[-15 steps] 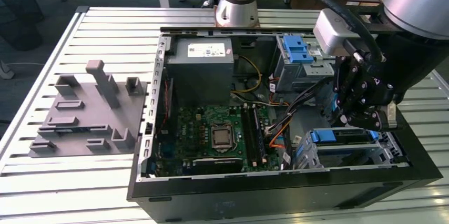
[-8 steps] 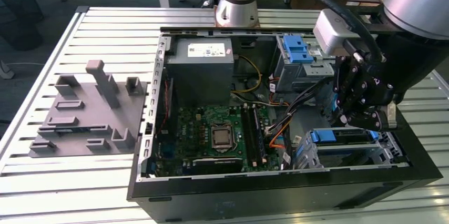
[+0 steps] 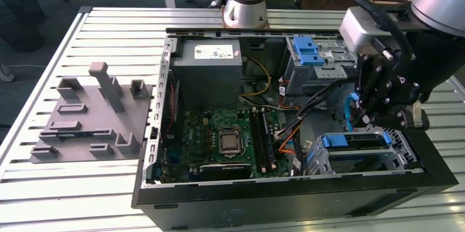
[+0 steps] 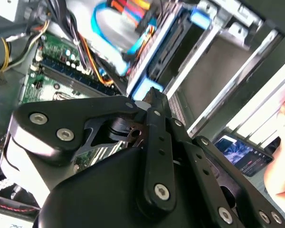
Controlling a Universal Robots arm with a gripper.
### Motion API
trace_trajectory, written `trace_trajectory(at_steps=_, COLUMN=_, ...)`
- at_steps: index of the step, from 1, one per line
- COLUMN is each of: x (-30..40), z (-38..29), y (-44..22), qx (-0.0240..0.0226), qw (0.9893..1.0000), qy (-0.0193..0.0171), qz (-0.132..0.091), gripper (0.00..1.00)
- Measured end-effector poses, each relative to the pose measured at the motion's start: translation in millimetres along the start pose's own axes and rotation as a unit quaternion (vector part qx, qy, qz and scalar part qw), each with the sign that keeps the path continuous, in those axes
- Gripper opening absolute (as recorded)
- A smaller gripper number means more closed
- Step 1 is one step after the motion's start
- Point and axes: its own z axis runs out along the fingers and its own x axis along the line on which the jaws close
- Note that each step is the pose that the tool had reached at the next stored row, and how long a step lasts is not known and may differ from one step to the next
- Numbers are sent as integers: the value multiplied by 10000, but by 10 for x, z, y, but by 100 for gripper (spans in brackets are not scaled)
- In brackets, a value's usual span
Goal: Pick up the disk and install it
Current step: 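Insert the first disk wire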
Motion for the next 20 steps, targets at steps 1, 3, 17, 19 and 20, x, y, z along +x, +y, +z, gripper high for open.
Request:
trace_trajectory(at_steps=1, x=-14, z=1, y=-32, qx=0, qw=10000, qy=0, qz=0, gripper=11)
trace_trajectory(at_steps=3, x=-39, z=4, y=-95, qx=0, qw=10000, qy=-1, qz=-1, gripper=11)
trace_trajectory(at_steps=17, x=-260, z=15, y=-378, qx=0, qw=10000, qy=0, qz=0, gripper=11)
trace_trajectory(at_steps=19, x=-289, z=16, y=-382, qx=0, qw=10000, qy=-1, qz=0, gripper=11)
trace_trajectory(at_steps=20, x=-290, z=16, y=-383, qx=0, qw=10000, qy=0, qz=0, gripper=11)
